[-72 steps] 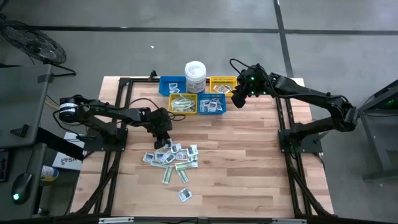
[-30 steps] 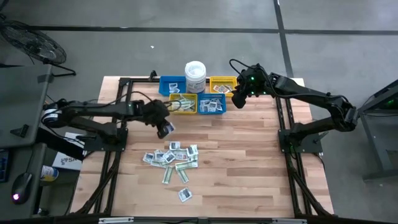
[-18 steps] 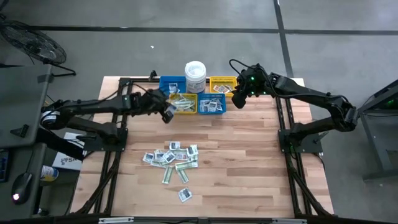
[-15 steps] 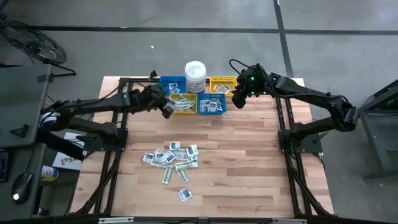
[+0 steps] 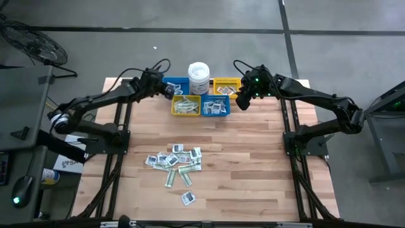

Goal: Pick & Place First Aid Supplies
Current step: Put the blue alcohol pad into the left blue bin

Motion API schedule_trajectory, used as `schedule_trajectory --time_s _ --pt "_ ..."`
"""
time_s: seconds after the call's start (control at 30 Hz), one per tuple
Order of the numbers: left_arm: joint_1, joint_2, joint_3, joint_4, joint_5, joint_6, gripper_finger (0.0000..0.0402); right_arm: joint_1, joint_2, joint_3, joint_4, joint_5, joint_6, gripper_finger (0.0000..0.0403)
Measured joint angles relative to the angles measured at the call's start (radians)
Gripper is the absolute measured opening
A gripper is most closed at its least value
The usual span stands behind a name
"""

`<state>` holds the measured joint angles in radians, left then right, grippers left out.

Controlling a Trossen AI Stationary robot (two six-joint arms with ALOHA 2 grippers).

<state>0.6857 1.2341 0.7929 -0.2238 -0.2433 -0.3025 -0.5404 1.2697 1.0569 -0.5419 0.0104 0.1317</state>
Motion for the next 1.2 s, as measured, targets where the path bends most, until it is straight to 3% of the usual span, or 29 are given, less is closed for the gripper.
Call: schedule_trajectory --time_s 0.4,0.83,1.2 --pt "0.133 0.180 0.000 0.172 0.057 -0.107 0.0000 0.000 0.000 0.000 0.000 0.011 0.010 0.0126" --pt "0.159 0.273 0.000 0.177 0.085 -0.158 0.0002 0.000 0.000 0.000 0.000 0.043 0.029 0.0126" --pt "0.159 0.274 0.000 0.190 0.128 -0.148 0.0059 0.000 0.000 0.000 0.000 0.043 0.048 0.0126"
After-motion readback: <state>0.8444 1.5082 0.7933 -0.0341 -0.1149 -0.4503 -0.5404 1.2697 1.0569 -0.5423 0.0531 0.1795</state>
